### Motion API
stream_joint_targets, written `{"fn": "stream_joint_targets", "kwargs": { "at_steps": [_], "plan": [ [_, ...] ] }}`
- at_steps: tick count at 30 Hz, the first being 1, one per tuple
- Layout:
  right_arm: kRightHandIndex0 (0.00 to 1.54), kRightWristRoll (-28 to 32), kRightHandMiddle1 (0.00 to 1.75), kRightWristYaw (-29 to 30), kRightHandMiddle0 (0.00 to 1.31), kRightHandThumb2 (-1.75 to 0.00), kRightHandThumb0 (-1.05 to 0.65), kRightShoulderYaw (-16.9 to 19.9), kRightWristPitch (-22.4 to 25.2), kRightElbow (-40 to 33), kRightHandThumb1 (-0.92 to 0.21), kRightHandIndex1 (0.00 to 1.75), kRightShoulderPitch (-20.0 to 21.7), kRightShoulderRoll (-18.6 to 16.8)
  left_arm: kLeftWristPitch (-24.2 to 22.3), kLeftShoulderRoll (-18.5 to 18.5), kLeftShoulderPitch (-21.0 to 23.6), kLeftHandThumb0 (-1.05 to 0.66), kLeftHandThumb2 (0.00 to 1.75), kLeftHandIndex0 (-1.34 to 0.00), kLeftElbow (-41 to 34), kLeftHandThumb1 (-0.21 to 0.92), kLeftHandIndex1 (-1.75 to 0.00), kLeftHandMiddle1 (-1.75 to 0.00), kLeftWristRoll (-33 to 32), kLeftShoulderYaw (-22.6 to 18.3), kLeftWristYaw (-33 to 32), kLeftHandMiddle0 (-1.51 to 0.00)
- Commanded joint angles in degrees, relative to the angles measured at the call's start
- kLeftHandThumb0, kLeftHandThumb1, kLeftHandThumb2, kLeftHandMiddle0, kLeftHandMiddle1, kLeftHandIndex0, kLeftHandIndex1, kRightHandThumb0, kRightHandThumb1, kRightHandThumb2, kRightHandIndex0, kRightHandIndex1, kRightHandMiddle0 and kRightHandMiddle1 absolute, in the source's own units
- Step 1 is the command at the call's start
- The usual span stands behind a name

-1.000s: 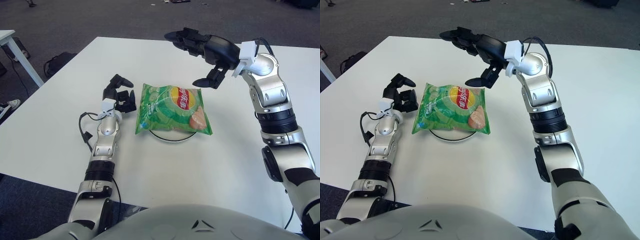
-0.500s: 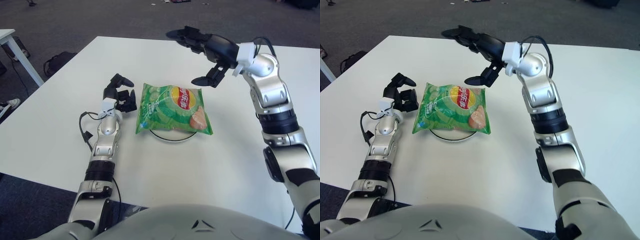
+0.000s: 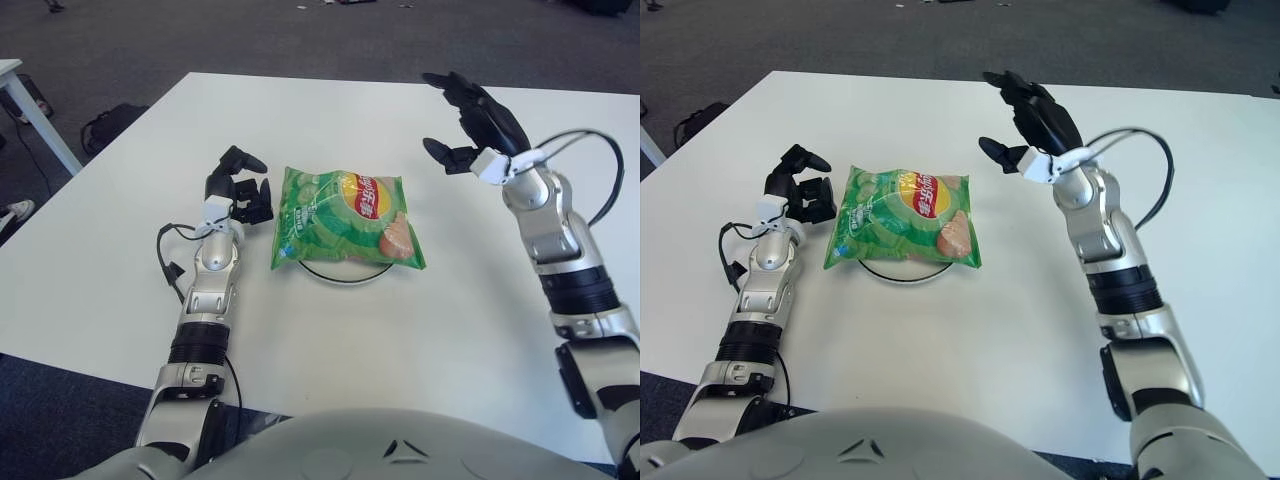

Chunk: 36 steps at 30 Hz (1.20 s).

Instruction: Put the snack into the plate.

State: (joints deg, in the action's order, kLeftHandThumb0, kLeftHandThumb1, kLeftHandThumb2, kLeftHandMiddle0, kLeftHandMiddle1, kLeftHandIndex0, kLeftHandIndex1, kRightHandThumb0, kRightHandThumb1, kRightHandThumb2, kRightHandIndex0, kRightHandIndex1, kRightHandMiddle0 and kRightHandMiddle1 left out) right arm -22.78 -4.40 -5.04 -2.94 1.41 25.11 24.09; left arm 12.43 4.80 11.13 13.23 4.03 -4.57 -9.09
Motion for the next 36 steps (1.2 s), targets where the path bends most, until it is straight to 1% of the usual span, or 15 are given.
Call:
{"fn": "stream_joint_targets", "kwargs": {
  "at_steps": [1,7,14,18,19,24,27,29,31,34,36],
  "plan": [
    [0.0,1.72,0.29,0.98,0.0,-1.03,-0.93,1.11,1.19,-0.78,-0.92,0.65,0.68,-2.22,-0.45,-1.5,-4.88,-0.47,1.28,-0.59,3.04,0.34,-1.75,-1.75,0.22,0.39,-0.15,-1.3],
    [0.0,0.87,0.25,2.19,0.0,-1.01,-0.92,1.82,3.3,-0.48,-0.92,0.68,1.36,-3.33,-0.49,-1.4,-4.93,-0.47,1.28,-0.59,3.04,0.34,-1.75,-1.75,0.02,0.48,-0.27,-1.31],
    [0.0,0.48,0.28,4.19,0.0,-0.96,-0.87,3.28,4.15,1.23,-0.92,0.63,1.29,-2.92,-1.09,-1.3,-5.03,-0.47,1.28,-0.58,2.55,0.35,-1.75,-1.75,0.47,0.57,-0.72,-1.31],
    [0.0,1.18,0.32,4.87,0.0,-0.95,-0.85,4.83,4.19,2.63,-0.92,0.61,1.06,-2.24,-1.45,-0.99,-4.93,-0.47,1.28,-0.58,2.32,0.35,-1.75,-1.75,0.89,0.66,-0.81,-1.31],
    [0.0,1.7,0.33,5.14,0.0,-0.95,-0.84,5.69,3.99,3.49,-0.92,0.61,0.88,-1.95,-1.42,-0.98,-4.94,-0.47,1.28,-0.59,2.29,0.35,-1.75,-1.75,1.0,0.68,-0.88,-1.31],
    [0.0,3.36,0.39,5.83,0.0,-0.95,-0.82,8.26,3.47,6.03,-0.92,0.65,0.34,-1.39,-1.31,-0.98,-4.8,-0.48,1.3,-0.6,2.38,0.33,-1.75,-1.75,1.14,0.52,-0.84,-1.3],
    [0.0,6.02,0.41,6.29,0.0,-0.96,-0.81,10.85,2.81,10.15,-0.92,0.71,1.15,-1.35,-1.21,-0.98,-4.72,-0.48,1.31,-0.61,2.57,0.32,-1.75,-1.75,1.09,0.37,-0.9,-1.3],
    [0.0,7.81,0.4,6.28,0.0,-0.96,-0.8,11.96,2.66,11.78,-0.92,0.75,1.78,-1.75,-1.29,-0.97,-4.73,-0.48,1.31,-0.61,2.54,0.32,-1.75,-1.75,1.12,0.33,-0.97,-1.3],
    [0.0,12.06,0.39,5.3,0.0,-0.96,-0.79,14.15,2.75,13.64,-0.92,0.73,2.75,-2.9,-1.61,-0.97,-4.79,-0.48,1.31,-0.61,2.31,0.32,-1.75,-1.75,1.28,0.32,-1.16,-1.3],
    [0.0,15.32,0.37,4.58,0.0,-0.96,-0.79,15.39,2.68,14.84,-0.92,0.7,3.39,-3.54,-1.83,-0.9,-4.84,-0.48,1.31,-0.6,2.12,0.32,-1.75,-1.75,1.37,0.32,-1.29,-1.3],
    [0.0,18.51,0.37,3.71,0.0,-0.96,-0.79,16.68,2.95,15.12,-0.92,0.69,3.67,-4.4,-1.89,-0.94,-4.89,-0.48,1.31,-0.6,1.97,0.33,-1.75,-1.75,1.44,0.36,-1.46,-1.31]
  ]
}}
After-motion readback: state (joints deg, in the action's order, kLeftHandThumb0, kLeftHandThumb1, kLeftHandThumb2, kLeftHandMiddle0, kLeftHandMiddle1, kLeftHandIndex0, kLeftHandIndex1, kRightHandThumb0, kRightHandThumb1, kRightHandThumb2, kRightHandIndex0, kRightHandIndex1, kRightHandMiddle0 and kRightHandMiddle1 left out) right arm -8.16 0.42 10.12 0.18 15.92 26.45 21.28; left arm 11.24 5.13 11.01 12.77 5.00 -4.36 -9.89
